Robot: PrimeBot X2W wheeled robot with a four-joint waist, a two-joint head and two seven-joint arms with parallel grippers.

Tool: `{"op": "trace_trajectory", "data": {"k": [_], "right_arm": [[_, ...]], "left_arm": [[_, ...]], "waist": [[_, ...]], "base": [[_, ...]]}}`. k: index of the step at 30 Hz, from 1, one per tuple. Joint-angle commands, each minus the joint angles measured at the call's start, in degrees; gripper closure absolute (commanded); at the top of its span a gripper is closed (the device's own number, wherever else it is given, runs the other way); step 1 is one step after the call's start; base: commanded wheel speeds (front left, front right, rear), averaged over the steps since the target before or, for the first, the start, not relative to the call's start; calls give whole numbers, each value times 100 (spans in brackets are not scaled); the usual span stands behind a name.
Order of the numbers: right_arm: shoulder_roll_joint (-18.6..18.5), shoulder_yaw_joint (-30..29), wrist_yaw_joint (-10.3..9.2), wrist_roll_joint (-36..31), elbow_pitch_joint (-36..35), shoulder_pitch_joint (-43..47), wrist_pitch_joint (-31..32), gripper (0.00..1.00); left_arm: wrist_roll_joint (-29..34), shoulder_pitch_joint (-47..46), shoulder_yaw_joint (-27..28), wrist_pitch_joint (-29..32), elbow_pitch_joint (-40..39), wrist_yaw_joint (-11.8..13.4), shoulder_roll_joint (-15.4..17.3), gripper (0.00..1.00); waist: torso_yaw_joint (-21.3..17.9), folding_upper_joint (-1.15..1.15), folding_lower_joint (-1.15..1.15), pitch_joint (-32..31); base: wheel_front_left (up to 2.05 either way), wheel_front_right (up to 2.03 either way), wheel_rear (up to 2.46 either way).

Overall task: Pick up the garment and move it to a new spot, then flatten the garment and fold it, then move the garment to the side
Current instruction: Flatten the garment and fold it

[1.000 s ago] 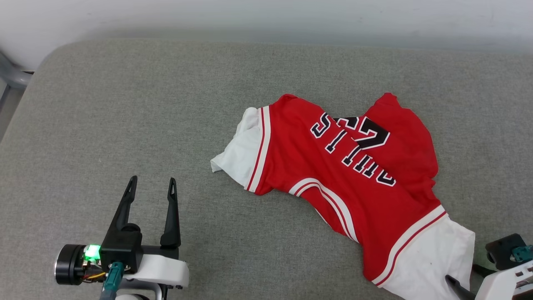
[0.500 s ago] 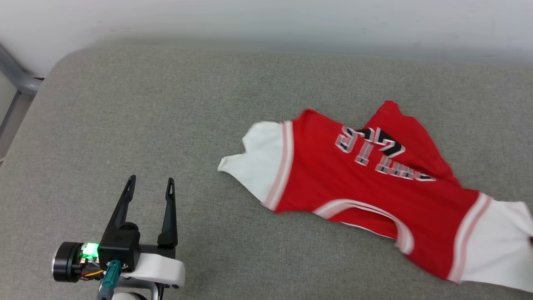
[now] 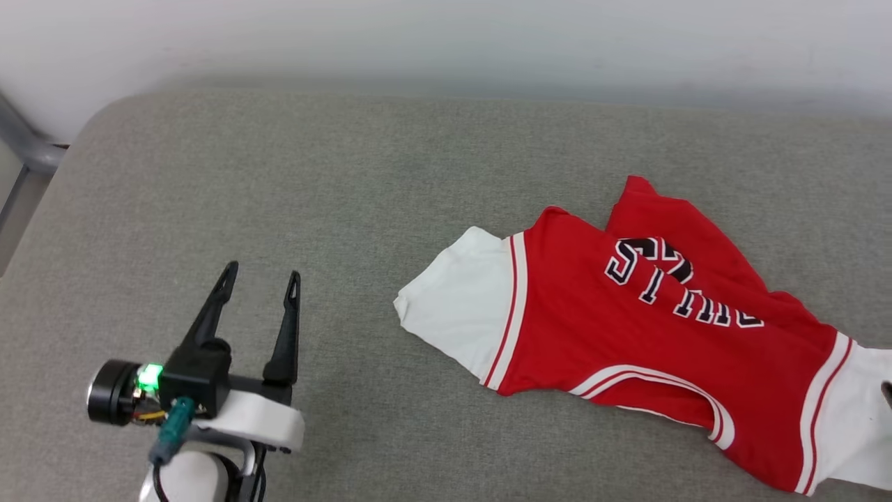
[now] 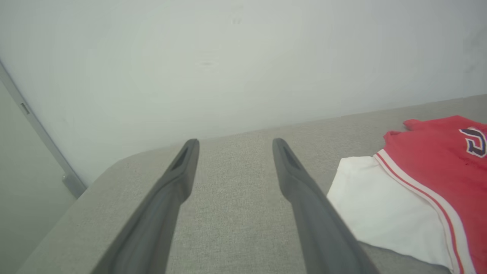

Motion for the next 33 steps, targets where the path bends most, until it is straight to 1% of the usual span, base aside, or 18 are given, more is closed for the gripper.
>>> {"op": "trace_trajectory", "data": {"k": [1, 4, 6, 8, 10, 11, 13, 15, 19, 21, 24, 25, 26, 33], "right_arm": [[51, -45, -10, -84, -64, -84, -242, 0], [118, -202, -10, -295, -257, -72, -695, 0], [219, -303, -10, -464, -455, -15, -922, 0], [329, -454, -10, -616, -669, 76, -1042, 0], [470, -543, -10, -779, -961, 173, -1071, 0], [545, -580, -10, -843, -1114, 217, -1046, 0], [676, -650, -10, -957, -1388, 319, -974, 0], [825, -697, -10, -1096, -1651, 405, -890, 0], [1055, -774, -10, -1309, -2084, 497, -720, 0], [1151, -770, -10, -1378, -2254, 516, -635, 0], [1249, -731, -10, -1443, -2442, 511, -538, 0], [1317, -670, -10, -1495, -2562, 445, -490, 0], [1353, -598, -10, -1518, -2630, 364, -459, 0], [1445, -491, -10, -1562, -2603, 209, -463, 0]], "left_arm": [[-99, -195, 48, -12, 109, -186, 70, 0], [-113, -522, -19, -12, 401, -566, 274, 0], [-270, -866, -45, 73, 578, -792, 355, 0], [-430, -1164, -168, 368, 755, -974, 480, 0], [-623, -1449, -422, 902, 932, -1093, 618, 0], [-760, -1664, -541, 1112, 933, -1115, 675, 0], [-1089, -1906, -870, 1723, 1042, -1140, 832, 0], [-1507, -2194, -1377, 2422, 1066, -1144, 1056, 0], [-2603, -2754, -2249, 3816, 1045, -1144, 1420, 0], [-3057, -3008, -2573, 4366, 1075, -1145, 1552, 0], [-3432, -3371, -3078, 4994, 1230, -1146, 1694, 0], [-3616, -3677, -3547, 5354, 1494, -1146, 1755, 0], [-3670, -3885, -3964, 5486, 1815, -1147, 1779, 0], [-3780, -4217, -4688, 5272, 2564, -1147, 1754, 0]], "waist": [[-77, 0, 0, -59], [-186, 0, 0, -112], [-273, 0, 0, -134], [-350, 0, 0, -154], [-424, 0, 0, -167], [-460, 0, 0, -165], [-518, 0, 0, -153], [-580, 0, 0, -135], [-669, 0, 0, -83], [-707, 0, 0, -42], [-775, 0, 0, 37], [-862, 0, 0, 138], [-966, 0, 0, 255], [-1163, 0, 0, 520]], "base": [[0, 0, 0], [0, 0, 0], [0, 0, 0], [0, 0, 0], [0, 0, 0], [0, 0, 0], [0, 0, 0], [0, 0, 0], [0, 0, 0], [0, 0, 0], [0, 0, 0], [0, 0, 0], [0, 0, 0], [0, 0, 0]]}}
